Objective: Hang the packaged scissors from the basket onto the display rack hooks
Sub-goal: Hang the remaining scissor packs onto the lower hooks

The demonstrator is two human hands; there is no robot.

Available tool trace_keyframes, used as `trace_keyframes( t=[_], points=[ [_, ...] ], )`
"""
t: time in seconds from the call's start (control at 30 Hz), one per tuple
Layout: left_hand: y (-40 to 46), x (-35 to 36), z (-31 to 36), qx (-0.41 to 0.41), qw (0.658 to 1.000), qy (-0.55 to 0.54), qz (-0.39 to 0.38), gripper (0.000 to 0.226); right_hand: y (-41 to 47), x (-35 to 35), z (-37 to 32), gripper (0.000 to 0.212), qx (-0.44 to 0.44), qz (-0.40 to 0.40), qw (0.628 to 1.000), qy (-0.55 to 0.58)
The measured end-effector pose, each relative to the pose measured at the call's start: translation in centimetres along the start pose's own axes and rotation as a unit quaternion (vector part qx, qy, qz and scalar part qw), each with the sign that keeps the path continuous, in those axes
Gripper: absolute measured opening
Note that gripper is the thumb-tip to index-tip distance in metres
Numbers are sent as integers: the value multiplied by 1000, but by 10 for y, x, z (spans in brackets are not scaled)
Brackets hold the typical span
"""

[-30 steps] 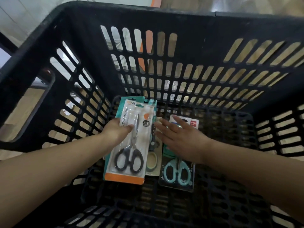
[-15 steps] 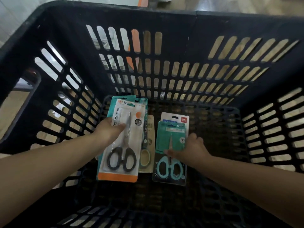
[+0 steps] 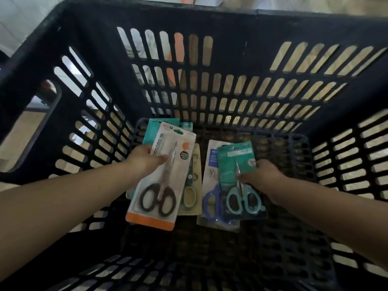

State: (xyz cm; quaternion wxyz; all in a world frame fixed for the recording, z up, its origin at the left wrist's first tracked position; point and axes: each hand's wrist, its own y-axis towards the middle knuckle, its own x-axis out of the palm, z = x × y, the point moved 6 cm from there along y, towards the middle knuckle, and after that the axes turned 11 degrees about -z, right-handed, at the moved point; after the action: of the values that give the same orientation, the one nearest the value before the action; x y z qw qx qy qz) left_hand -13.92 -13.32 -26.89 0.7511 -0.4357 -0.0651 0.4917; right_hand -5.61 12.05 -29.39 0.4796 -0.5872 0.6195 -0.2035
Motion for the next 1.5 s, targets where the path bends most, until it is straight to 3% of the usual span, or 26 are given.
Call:
trace_keyframes(
  t=[0.13, 0.4, 0.53, 0.63, 0.8, 0.9, 0.97, 1.03, 1.13, 1.23, 1.37, 1.5],
  points=[
    [2, 3, -1, -14, 999, -13, -39, 13, 2, -2, 5, 13, -9, -36, 994, 103],
    [-15, -7, -24, -103, 987, -114, -44, 31, 11, 3, 35, 15, 50, -39, 970, 233],
    [-35, -15, -20, -110, 989, -97, 8, 35, -14, 7, 33, 26, 105, -25, 966, 234],
    [-69, -25, 4, -84, 988, -117, 52, 33, -57, 6, 14, 20, 132, -26, 973, 190],
    [-162, -67, 60, -73, 976, -184, 88, 23, -159, -10, -61, 18, 141, -69, 983, 98],
    [-233, -111, 103, -77, 973, -202, 85, 15, -228, -28, -143, 23, 92, -75, 991, 67],
    [-289, -152, 140, -58, 970, -199, 127, 12, -282, -43, -207, 28, 25, -89, 994, 55],
    [-351, -199, 183, -39, 967, -189, 169, 7, -345, -59, -275, 15, -44, -107, 993, 38],
    [-456, -256, 237, -60, 971, -135, 186, 25, -444, -82, -366, 15, -161, -118, 980, -8],
    [-561, -301, 276, -7, 953, -189, 238, 31, -544, -91, -441, 29, -277, -165, 945, -55],
    [-709, -321, 301, 68, 878, -328, 342, 16, -684, -95, -486, 13, -373, -240, 894, -62],
    [-829, -306, 288, 115, 785, -403, 456, 19, -787, -79, -479, 17, -451, -292, 842, -58]
  ],
)
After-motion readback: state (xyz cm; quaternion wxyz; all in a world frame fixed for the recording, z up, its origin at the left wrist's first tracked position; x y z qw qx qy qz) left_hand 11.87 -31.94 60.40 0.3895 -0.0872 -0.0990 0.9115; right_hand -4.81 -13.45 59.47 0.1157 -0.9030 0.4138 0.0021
